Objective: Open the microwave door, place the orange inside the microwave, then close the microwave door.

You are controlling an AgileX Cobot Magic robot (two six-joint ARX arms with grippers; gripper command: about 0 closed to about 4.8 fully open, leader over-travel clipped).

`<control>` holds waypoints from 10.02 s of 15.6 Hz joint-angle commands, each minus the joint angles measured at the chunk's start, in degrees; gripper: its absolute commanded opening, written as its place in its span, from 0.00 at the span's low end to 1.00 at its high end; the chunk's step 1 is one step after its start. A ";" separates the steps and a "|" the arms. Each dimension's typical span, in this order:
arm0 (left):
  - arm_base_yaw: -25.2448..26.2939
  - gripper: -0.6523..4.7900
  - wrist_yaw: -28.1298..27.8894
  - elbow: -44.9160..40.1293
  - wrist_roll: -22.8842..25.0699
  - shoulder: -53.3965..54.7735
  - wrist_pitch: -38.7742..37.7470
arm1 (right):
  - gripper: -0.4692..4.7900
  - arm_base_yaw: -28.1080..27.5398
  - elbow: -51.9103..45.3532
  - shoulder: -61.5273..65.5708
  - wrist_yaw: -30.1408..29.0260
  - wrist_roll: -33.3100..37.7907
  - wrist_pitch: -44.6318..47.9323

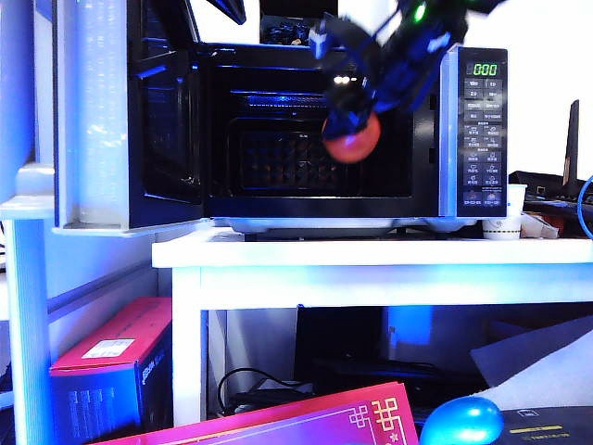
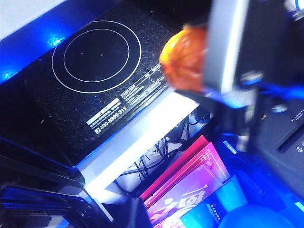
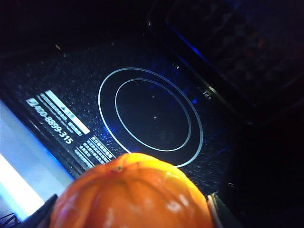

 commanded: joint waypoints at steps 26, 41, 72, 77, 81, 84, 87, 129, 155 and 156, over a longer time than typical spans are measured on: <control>-0.07 0.11 -0.02 0.07 0.02 -0.20 0.98 | 0.35 0.09 24.87 31.21 3.56 -0.22 31.17; -0.09 0.11 -0.02 0.07 -0.02 -0.20 0.81 | 0.35 0.09 40.70 42.12 3.15 2.80 24.65; -0.09 0.11 -0.07 0.07 -0.79 0.44 -0.48 | 1.00 1.22 41.29 28.04 6.60 5.62 -3.69; -0.09 0.11 -0.13 0.07 -0.92 0.44 -0.68 | 1.00 1.31 41.29 23.52 7.93 5.79 -10.62; -0.09 0.11 -0.09 0.07 -0.92 0.44 -0.70 | 1.00 1.33 41.29 19.10 8.92 5.77 -21.46; -0.09 0.11 -0.15 0.07 -0.92 0.44 -0.72 | 1.00 1.55 41.29 15.10 8.96 5.79 -29.66; -0.09 0.11 -0.22 0.07 -0.92 0.44 -0.48 | 1.00 1.62 41.29 11.10 8.92 5.77 -36.98; -0.09 0.11 -2.21 -0.02 -3.08 -4.09 -11.69 | 0.09 1.64 41.31 -32.33 7.19 31.26 -38.75; -0.11 0.11 4.13 0.13 -6.51 -39.15 10.69 | 0.09 1.64 41.29 -39.95 7.13 29.53 -40.83; -0.11 0.11 4.11 0.13 -6.49 -42.34 9.25 | 0.09 1.66 41.29 -41.72 6.86 29.53 -41.66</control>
